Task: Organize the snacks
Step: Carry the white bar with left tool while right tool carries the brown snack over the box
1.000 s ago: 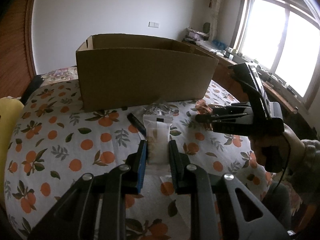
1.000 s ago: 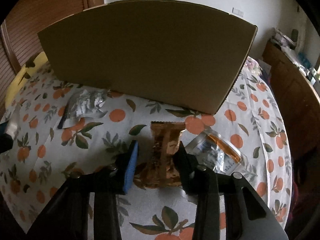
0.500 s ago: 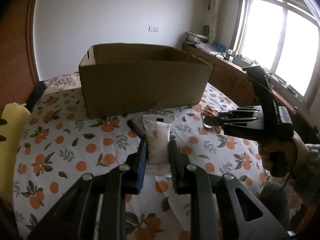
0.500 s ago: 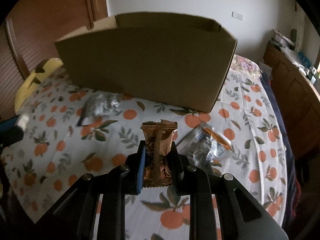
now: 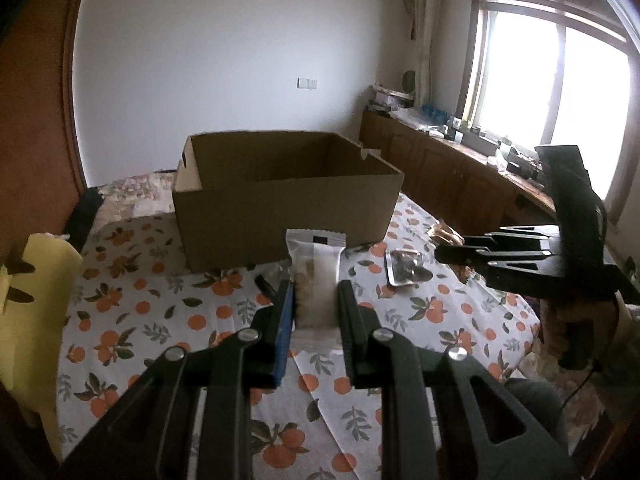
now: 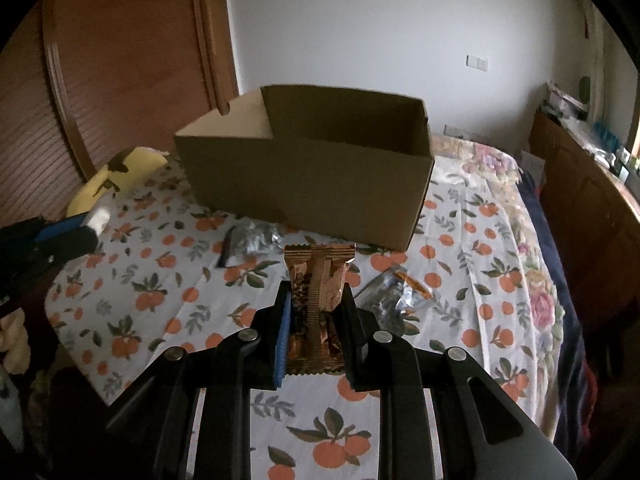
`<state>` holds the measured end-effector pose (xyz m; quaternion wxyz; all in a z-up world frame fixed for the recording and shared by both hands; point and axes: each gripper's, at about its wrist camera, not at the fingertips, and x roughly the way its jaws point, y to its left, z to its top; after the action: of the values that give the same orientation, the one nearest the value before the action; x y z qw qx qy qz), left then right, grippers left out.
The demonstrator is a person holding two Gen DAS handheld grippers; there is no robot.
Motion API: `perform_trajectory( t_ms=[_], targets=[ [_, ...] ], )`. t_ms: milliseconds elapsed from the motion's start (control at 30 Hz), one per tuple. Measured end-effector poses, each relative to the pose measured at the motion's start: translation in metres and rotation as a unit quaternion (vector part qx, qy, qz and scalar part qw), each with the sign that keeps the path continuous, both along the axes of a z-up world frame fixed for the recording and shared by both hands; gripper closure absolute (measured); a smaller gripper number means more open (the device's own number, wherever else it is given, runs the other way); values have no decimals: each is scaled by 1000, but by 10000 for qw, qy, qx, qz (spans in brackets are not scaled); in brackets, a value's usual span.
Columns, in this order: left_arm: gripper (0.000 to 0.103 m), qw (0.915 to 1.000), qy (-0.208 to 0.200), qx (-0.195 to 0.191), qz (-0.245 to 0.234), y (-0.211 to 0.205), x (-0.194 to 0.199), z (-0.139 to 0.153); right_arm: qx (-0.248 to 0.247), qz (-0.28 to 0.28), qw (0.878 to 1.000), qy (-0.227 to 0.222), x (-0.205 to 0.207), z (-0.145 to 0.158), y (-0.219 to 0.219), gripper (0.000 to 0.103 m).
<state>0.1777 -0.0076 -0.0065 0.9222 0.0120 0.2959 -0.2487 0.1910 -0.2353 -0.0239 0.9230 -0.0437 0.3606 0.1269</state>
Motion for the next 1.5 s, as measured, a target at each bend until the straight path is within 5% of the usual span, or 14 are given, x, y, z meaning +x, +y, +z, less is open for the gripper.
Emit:
perform_trajectory(
  t_ms=[767, 1500],
  targets=[
    [84, 9990, -445, -29, 56, -4, 32, 40, 111, 291, 9989, -357, 9, 33, 7, 83],
    [84, 9988, -465, 135, -23, -22, 165, 37, 152, 595, 9966, -553, 128, 49, 19, 83]
  ],
)
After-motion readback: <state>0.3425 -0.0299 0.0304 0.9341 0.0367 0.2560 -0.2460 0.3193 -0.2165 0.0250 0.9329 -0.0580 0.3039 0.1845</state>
